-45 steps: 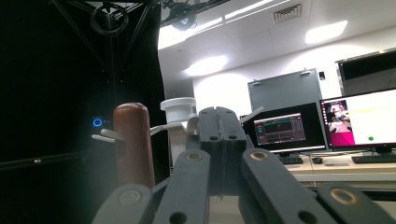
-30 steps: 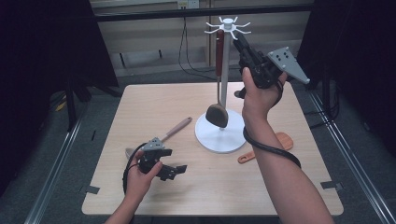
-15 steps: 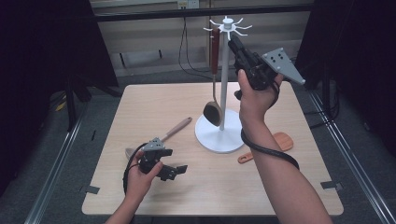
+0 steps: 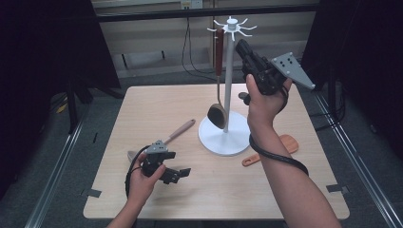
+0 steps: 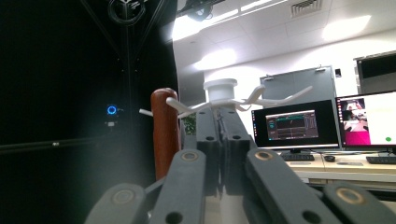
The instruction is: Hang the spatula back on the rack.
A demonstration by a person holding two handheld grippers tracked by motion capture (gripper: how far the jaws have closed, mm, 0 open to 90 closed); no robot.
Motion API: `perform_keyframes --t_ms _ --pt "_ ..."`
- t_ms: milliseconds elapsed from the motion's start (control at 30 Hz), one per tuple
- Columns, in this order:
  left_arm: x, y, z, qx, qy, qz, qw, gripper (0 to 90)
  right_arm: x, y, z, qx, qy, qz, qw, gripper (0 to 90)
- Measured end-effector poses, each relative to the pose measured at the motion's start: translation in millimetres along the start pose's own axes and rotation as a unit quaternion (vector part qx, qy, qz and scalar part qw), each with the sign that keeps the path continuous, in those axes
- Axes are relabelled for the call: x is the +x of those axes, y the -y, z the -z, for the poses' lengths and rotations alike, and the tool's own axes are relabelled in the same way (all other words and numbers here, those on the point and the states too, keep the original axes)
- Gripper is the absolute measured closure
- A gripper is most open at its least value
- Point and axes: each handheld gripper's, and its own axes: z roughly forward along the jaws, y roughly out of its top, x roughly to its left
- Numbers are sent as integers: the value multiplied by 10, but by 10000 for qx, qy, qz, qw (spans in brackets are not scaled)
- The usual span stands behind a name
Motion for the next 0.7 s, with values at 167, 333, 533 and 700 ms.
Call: perform_keyframes --t_ms 167,333,533,700 --pt "-5 1 -5 11 -5 -7 10000 38 -22 30 83 104 -75 -15 9999 801" --pt "-12 1 -9 18 -5 -35 10000 39 -43 133 197 322 -189 -27 9993 729" --pt "-12 0 -9 14 -10 -49 10000 39 -74 257 359 512 -219 -33 9984 637" --pt "-20 4 -21 49 -21 -65 10000 39 -99 337 487 657 -309 -50 9973 563"
